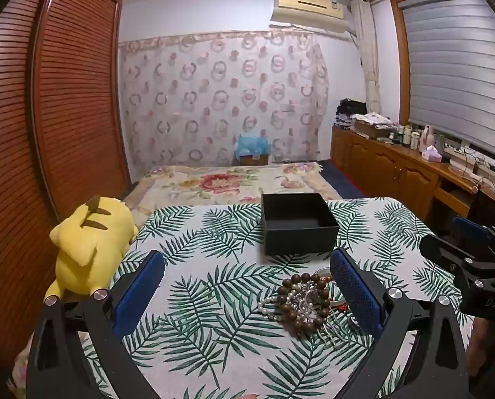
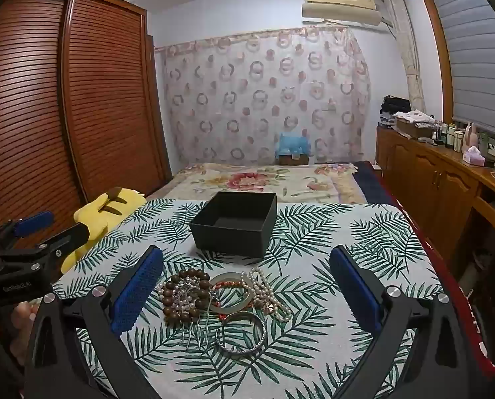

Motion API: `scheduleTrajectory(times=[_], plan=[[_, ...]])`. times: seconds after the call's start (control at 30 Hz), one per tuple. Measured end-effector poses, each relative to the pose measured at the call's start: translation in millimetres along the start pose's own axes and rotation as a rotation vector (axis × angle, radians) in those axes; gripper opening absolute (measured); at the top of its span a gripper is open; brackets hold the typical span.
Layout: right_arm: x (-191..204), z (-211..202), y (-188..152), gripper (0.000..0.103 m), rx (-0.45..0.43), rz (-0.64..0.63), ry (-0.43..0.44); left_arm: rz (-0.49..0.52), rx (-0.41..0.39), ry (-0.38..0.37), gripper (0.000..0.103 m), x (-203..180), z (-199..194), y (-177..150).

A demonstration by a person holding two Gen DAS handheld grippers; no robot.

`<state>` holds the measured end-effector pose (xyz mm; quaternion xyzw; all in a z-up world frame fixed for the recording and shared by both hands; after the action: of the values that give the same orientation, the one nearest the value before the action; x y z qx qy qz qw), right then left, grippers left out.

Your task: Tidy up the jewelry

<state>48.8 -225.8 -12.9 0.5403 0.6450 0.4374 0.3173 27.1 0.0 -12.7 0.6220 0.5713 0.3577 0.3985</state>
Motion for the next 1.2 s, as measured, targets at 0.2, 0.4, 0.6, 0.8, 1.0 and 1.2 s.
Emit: scheduleTrajectory(times=[0.2,0.4,0.6,0.8,1.0,1.2], plan=[[0.5,-1.5,0.0,0.101,-0.004,0.0,0.002,-0.001,-0.001,0.001,0.097,0.0,0.1,0.0],[-0.5,-0.8,0.1,0.101,-0.001,0.005,0.003,-0.001,-0.003,-0.001,0.097,0.0,0.0,0.0],[-0.5,-0.9,0.0,0.101,-0.002,0.006,0.004,0.0,-0.002,-0.004,0.097,-0.5,2.1,0.0],[2.7,-2.6,0.3,0.101,-0.002,0.006,0.005,-0.002,-0.004,-0.004,0.097,-0.2,1.6,0.3],[0.8,-1.1,-0.5,0.101,-0.002,0.007,0.007,0.0,-0.002,-0.007,0.097,-1.9,6.8,1.8],[0.9,-0.9,-0.6,0.101,-0.002,0.01,0.007,-0.002,-0.008,-0.007,0.097,-3.9,3.2,2.1]])
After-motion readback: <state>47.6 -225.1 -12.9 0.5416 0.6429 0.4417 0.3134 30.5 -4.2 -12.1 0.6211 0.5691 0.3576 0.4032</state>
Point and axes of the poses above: each gripper's, at about its wrist camera, not at the fingertips, and z roughly the way its jaws point, x to its left, y to its top, the point moved 3 cm from there along z, roughly the way its jaws point, and after that the axes turned 5 degrees about -y, right-handed, at the moved point
